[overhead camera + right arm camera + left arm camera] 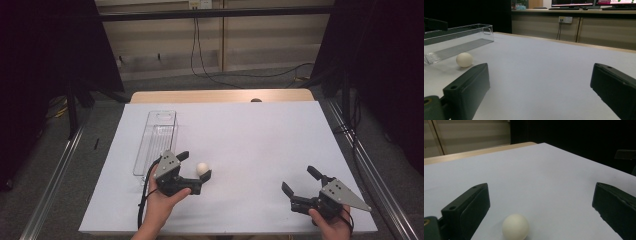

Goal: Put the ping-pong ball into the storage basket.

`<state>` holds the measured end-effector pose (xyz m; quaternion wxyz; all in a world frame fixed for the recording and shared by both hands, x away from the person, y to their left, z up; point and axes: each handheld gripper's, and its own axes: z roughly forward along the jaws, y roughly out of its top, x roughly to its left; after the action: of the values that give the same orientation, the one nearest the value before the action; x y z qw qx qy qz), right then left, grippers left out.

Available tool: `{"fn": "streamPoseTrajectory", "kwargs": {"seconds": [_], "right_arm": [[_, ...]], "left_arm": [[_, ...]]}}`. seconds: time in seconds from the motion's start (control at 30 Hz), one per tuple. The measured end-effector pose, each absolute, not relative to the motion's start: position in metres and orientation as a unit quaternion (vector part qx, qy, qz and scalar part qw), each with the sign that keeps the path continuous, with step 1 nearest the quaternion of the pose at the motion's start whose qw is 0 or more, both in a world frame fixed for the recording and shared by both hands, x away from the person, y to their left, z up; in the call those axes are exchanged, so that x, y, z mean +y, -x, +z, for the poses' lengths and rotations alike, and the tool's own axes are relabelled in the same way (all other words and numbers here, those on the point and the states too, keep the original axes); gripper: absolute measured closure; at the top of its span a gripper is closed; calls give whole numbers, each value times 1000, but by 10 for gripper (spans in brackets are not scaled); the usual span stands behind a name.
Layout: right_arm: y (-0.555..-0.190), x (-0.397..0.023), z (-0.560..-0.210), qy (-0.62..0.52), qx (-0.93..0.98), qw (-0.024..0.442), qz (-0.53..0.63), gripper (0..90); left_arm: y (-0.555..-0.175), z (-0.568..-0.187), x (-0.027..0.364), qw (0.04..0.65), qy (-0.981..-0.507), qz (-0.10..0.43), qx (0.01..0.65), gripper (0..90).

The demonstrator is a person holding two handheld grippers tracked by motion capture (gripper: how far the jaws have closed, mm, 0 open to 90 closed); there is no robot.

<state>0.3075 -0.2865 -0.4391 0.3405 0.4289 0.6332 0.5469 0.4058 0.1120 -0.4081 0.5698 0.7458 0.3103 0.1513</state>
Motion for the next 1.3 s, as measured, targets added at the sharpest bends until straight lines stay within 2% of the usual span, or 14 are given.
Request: {"fn": "streamPoseTrajectory", "kwargs": {"seconds": [1.3], "right_arm": [[-309, -285, -440, -427, 635, 338, 547, 22]], "left_arm": [[-425, -421, 97, 515, -773, 145, 341, 27]]}}
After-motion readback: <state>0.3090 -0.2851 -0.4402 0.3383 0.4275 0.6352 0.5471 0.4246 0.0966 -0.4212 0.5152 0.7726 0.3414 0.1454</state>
